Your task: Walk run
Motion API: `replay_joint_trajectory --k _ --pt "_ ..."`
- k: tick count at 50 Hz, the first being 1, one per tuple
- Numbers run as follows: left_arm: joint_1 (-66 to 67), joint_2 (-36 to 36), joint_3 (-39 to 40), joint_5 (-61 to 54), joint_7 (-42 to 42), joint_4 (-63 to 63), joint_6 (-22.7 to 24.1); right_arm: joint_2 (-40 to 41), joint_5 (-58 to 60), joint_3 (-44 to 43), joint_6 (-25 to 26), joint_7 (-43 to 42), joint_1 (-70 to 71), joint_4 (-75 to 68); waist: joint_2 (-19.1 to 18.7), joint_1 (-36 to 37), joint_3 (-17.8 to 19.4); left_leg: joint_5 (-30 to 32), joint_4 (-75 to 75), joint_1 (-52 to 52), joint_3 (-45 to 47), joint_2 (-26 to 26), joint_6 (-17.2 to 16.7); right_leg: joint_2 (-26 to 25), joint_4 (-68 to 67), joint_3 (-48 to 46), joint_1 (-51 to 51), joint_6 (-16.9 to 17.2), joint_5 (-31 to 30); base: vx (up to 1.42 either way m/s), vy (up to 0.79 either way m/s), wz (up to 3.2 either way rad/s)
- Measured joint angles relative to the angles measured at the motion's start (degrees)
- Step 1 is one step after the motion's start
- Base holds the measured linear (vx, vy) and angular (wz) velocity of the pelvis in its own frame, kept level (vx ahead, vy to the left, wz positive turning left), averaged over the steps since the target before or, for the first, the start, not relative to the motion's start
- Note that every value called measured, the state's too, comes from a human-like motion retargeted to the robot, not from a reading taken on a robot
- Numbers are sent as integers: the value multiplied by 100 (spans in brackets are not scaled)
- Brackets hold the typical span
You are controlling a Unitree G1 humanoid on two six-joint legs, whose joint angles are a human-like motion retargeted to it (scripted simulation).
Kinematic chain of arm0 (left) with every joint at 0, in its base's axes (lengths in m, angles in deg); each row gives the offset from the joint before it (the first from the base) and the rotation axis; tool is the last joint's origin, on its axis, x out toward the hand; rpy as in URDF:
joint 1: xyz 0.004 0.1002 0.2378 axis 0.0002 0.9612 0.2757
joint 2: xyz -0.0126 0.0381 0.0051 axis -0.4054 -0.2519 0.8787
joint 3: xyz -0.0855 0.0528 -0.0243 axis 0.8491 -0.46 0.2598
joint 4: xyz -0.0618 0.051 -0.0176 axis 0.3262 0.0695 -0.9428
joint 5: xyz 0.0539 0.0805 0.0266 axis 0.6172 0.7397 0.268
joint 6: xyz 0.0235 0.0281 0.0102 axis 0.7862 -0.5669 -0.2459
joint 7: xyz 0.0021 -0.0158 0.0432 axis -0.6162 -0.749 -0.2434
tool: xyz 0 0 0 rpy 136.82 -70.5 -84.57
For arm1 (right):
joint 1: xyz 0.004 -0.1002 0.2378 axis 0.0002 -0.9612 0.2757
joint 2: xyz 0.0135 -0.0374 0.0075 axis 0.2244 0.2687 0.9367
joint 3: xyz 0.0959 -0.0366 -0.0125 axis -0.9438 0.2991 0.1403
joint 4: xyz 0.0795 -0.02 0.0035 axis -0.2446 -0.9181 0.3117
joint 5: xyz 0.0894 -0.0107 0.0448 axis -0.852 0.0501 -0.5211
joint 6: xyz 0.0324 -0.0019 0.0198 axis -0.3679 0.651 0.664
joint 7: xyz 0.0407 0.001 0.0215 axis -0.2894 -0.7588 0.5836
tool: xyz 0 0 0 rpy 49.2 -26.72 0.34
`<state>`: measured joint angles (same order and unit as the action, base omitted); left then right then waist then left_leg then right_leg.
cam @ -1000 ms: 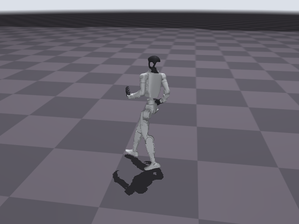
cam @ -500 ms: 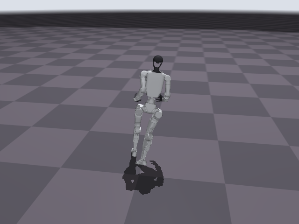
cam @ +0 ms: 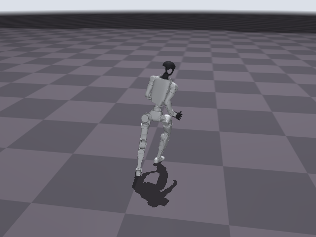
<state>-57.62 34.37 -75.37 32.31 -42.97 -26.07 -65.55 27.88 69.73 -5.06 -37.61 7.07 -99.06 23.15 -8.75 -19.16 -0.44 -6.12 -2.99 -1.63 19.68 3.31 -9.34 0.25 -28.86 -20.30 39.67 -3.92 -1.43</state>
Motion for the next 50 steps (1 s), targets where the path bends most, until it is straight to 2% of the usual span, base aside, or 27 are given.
replay_joint_trajectory --k 3,5,7,8,10,12,13,15,16,17,18,20,21,23,25,27,29,30,32,33,35,37,39,42,45,47,50 --pt "-26 -261 143 -155 -242 268 -113 47 38 -136 36 -39 68 111 -33 -172 -83 -228 37 -370 274 -128 -148 322 372 -596 451 -244 392 110 -42 -57" --pt "8 -273 283 -285 -422 170 -166 140 143 -358 55 -169 243 24 -188 -207 -180 27 -54 -487 220 -60 -404 485 99 -1005 677 -1108 335 116 -33 -12" --pt "72 -124 157 -457 -430 -142 -176 262 202 -527 40 -425 402 -27 -320 -314 -324 918 -399 -455 -4 -198 -566 970 -623 -929 772 -1108 880 112 -8 63" --pt "131 -14 88 -536 -406 -307 -130 310 172 -562 19 -561 473 -25 -226 -308 -460 1726 -704 -285 -86 -474 -566 1199 -933 -661 899 -1108 1135 98 -28 28" --pt "336 197 12 -668 -345 -597 -34 384 -17 -592 -17 -728 625 -16 13 -240 -520 3278 -1916 125 -419 -794 -566 985 -1394 426 1033 -1108 1747 126 -61 -86" --pt "527 409 87 -730 -244 -781 31 279 -351 -447 -52 -710 871 91 546 251 -363 3608 -4212 847 -861 -1122 -566 1009 -1590 661 351 -1108 2143 136 -77 -305" --pt "585 509 171 -734 -213 -816 40 151 -504 -351 -58 -680 1066 187 877 484 -320 3597 -4734 1260 -1196 -1753 -566 920 -1570 1137 163 -1108 2262 106 -53 -305" --pt "763 597 386 -682 -233 -818 19 -189 -896 -324 14 -407 1492 346 1121 670 -248 2462 -5977 2110 -1253 -1709 -566 703 -1624 1504 -188 -1108 2500 138 -69 -222" --pt "926 683 501 -645 -252 -757 28 -401 -1015 -359 66 -198 1699 421 1040 759 -188 2196 -6246 2514 -1476 -1609 -369 473 -1409 1570 -500 -1108 2483 164 -74 -222" --pt "1093 763 622 -618 -280 -689 30 -611 -1118 -377 111 -10 1904 494 983 919 -128 1890 -6478 2955 -1524 -1436 -35 233 -1183 1713 -807 -1108 2441 145 -44 -307" --pt "1269 832 756 -609 -324 -607 19 -815 -1192 -362 143 135 2104 564 975 1220 -66 1503 -6636 3471 -1224 -1115 572 -26 -935 2010 -1100 -1108 2349 147 -28 -346" --pt "1602 878 960 -611 -407 -482 -5 -1125 -1245 -314 149 268 2395 723 958 1663 -17 886 -6535 4335 -607 -190 1465 -432 -341 2388 -1732 -1108 2058 176 -33 -317" --pt "1729 858 1034 -603 -428 -473 -11 -1222 -1200 -269 132 259 2428 800 986 1795 -4 761 -6107 4598 -470 -25 1529 -592 -34 2468 -2031 -1108 1657 189 -49 -247" --pt "1933 801 1143 -561 -427 -513 -15 -1369 -1012 -148 109 198 2340 925 1139 2119 -14 586 -4879 4964 -509 -150 1423 -768 562 2670 -2714 -1108 586 162 -61 -233" --pt "2031 696 1132 -506 -363 -598 -1 -1382 -639 -119 127 175 1999 950 1417 2460 15 474 -3269 4946 -722 -316 1043 -669 976 2735 -3443 -1108 -792 160 -69 -205" --pt "1933 497 1033 -467 -245 -698 15 -1183 -206 -154 255 115 1494 810 1536 2577 190 415 -1936 4483 -596 -22 573 -642 1158 2290 -4131 -1108 -2206 193 -63 -114" --pt "1616 315 992 -509 -165 -816 -54 -934 15 -69 351 109 1100 500 1484 2375 451 113 -1397 3929 -535 147 376 -663 364 1643 -4420 -1013 -2857 151 -46 -21" --pt "1413 224 981 -573 -156 -875 -119 -819 31 -3 351 169 952 297 1476 2157 627 3 -1368 3654 -615 93 328 -575 -506 1314 -4383 -870 -2857 148 -35 58" --pt "1056 -46 766 -802 -151 -777 -210 -555 -82 60 305 550 704 -178 1300 1577 758 152 -1773 3217 -801 -66 612 -1096 -1869 1187 -4022 -412 -2857 174 -29 88" --pt "969 -226 611 -932 -140 -669 -222 -412 -75 12 267 877 494 -449 1028 1306 792 21 -2282 3317 -2411 -216 351 -1674 -2207 912 -3797 -434 -2856 199 -34 3" --pt "609 -449 273 -1279 -12 -613 -204 -471 -12 -9 376 1287 -25 -1019 1160 1265 840 -507 -3286 3409 -2070 348 -58 -1716 -4096 1160 -2789 -308 -1792 207 -42 -133" --pt "-17 -625 540 -1427 -283 -720 -583 -541 -149 29 394 1419 -409 -1172 751 905 691 -1154 -3299 2854 -1596 741 -122 -1605 -4648 590 -1657 -260 -650 151 -36 -61" --pt "-245 -688 356 -1431 -258 -733 -507 -578 -264 -33 356 1534 -908 -1182 621 535 487 -1289 -3038 2358 -1490 659 -226 -1177 -4603 181 -657 -217 221 150 -45 -6" --pt "-262 -677 352 -1492 -151 -695 -338 -536 -429 -256 246 1525 -1417 -1058 563 -65 252 -354 -1955 1348 -1178 435 -373 -436 -3637 171 561 -140 635 172 -67 -11" --pt "-138 -392 400 -1588 -79 -747 -359 -460 -768 -483 -45 1282 -1537 -864 295 -890 25 2385 -777 294 -896 -8 -566 489 -1716 149 1246 51 531 149 -25 34" --pt "28 -172 434 -1708 -30 -681 -357 -420 -828 -577 -243 951 -1384 -665 278 -1023 57 3612 -1485 93 -708 -255 -566 483 -550 729 1324 272 594 191 -33 -127" --pt "231 96 532 -1923 -91 -472 -455 -300 -676 -499 -448 343 -846 -304 313 -877 242 3612 -3394 -13 -695 -191 -566 284 409 629 690 121 809 197 -47 -204"
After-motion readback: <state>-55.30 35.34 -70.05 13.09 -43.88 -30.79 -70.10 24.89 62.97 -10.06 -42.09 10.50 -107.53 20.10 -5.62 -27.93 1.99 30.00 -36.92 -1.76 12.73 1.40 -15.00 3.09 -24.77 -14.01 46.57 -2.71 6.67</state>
